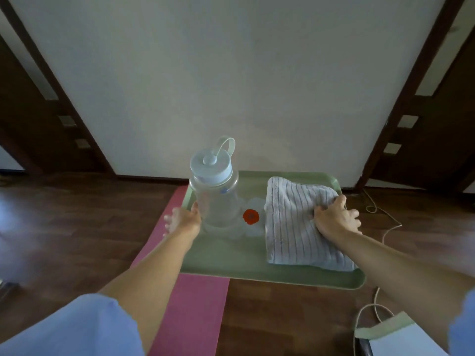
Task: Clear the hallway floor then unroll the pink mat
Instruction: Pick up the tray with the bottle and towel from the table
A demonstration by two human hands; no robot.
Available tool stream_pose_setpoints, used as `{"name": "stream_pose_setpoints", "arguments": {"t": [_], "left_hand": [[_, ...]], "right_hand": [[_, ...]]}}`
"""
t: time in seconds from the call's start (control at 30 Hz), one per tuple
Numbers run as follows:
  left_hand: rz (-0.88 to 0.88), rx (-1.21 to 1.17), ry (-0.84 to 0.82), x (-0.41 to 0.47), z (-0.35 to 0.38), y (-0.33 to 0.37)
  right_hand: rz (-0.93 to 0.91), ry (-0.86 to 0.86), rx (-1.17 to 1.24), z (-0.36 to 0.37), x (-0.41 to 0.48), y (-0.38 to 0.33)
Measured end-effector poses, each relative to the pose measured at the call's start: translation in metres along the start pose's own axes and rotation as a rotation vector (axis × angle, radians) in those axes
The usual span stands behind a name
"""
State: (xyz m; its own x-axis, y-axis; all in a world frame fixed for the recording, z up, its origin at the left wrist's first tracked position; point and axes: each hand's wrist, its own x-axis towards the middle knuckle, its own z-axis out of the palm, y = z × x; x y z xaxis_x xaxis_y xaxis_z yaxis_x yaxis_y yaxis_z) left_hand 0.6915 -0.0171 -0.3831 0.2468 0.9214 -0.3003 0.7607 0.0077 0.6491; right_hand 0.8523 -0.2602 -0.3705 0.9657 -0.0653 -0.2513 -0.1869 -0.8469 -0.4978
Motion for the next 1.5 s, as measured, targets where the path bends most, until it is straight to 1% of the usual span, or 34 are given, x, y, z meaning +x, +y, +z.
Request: {"name": "stream_pose_setpoints", "arguments": {"t": [0.17,0.23,0.43,0.63,0.87,1.03,1.17,1.5], "left_hand": [[0.01,0.047,-0.006,0.057,0.056,0.031],[0.018,0.051,0.001,0.078,0.088,0.038],[-0.019,0.03,-0.004,0.133,0.179,0.017],[-0.003,0.044,-0.045,0.198,0.289,-0.039],[-0.026,0.096,-0.106,0.258,0.419,-0.142],[-0.03,0.133,-0.141,0.294,0.5,-0.201],[-0.024,0.14,-0.155,0.316,0.556,-0.235],[-0.058,0.141,-0.194,0.341,0.635,-0.29]], "right_hand": [[0.039,-0.001,0.008,0.034,0.066,-0.012],[0.028,0.005,0.005,0.049,0.096,-0.012],[-0.011,0.018,-0.012,0.11,0.167,0.0],[-0.007,0.037,-0.031,0.224,0.227,0.047],[0.047,0.031,-0.065,0.374,0.28,0.129],[0.099,0.015,-0.064,0.466,0.316,0.183],[0.139,0.009,-0.077,0.521,0.346,0.219],[0.153,-0.04,-0.108,0.591,0.39,0.269]]}}
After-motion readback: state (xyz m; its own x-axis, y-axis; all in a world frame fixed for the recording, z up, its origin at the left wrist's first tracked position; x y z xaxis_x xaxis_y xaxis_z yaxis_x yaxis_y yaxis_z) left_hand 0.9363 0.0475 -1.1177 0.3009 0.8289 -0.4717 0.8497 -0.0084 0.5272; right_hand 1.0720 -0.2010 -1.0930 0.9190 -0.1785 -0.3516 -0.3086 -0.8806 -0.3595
